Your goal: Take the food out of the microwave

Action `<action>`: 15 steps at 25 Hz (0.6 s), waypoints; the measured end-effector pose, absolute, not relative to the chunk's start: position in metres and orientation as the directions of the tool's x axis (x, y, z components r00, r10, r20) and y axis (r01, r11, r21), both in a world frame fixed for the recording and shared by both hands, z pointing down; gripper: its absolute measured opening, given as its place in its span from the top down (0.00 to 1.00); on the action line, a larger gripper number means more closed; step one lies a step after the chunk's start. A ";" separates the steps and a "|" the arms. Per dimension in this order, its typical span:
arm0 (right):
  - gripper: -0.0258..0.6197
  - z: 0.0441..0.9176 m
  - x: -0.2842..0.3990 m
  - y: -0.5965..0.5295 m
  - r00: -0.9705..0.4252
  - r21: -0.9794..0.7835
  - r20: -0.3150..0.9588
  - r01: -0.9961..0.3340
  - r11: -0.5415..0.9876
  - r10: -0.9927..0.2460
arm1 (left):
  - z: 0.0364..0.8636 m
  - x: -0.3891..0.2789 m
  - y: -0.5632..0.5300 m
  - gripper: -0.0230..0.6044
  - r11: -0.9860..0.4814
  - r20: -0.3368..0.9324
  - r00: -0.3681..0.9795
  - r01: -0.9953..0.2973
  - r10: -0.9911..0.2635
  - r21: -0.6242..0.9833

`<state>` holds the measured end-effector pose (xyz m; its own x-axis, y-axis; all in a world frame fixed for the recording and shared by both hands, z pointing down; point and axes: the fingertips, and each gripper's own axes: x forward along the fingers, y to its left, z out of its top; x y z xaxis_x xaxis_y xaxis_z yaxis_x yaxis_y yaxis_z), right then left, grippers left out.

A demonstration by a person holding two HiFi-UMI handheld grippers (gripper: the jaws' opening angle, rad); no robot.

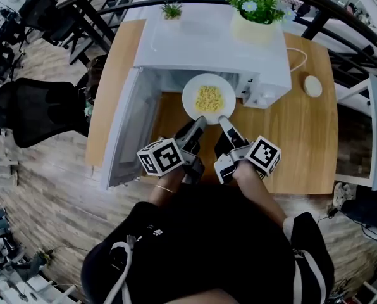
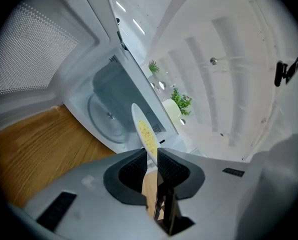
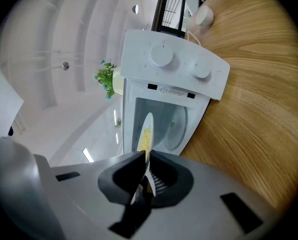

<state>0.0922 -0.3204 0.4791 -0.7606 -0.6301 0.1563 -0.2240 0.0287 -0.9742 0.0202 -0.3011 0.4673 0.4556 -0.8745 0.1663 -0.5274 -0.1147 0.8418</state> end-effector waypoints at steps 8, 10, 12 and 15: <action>0.91 0.476 0.092 -0.320 -0.762 -0.974 0.147 -0.223 0.041 -0.631 | 0.461 0.020 -0.301 0.86 -0.122 0.169 0.455 -0.542 -0.874 0.831; 0.91 0.477 0.093 -0.320 -0.762 -0.973 0.153 -0.229 0.041 -0.629 | 0.463 0.021 -0.300 0.86 -0.118 0.173 0.456 -0.541 -0.873 0.832; 0.91 0.477 0.093 -0.320 -0.761 -0.972 0.157 -0.233 0.039 -0.629 | 0.465 0.021 -0.300 0.86 -0.112 0.177 0.454 -0.540 -0.873 0.834; 0.92 0.477 0.093 -0.320 -0.760 -0.971 0.157 -0.236 0.042 -0.630 | 0.465 0.021 -0.300 0.86 -0.113 0.173 0.454 -0.536 -0.874 0.837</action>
<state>0.0933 -0.3196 0.4766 -0.7603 -0.6302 0.1571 -0.2356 0.0422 -0.9709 0.0206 -0.3002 0.4649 0.4543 -0.8739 0.1729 -0.5360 -0.1131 0.8366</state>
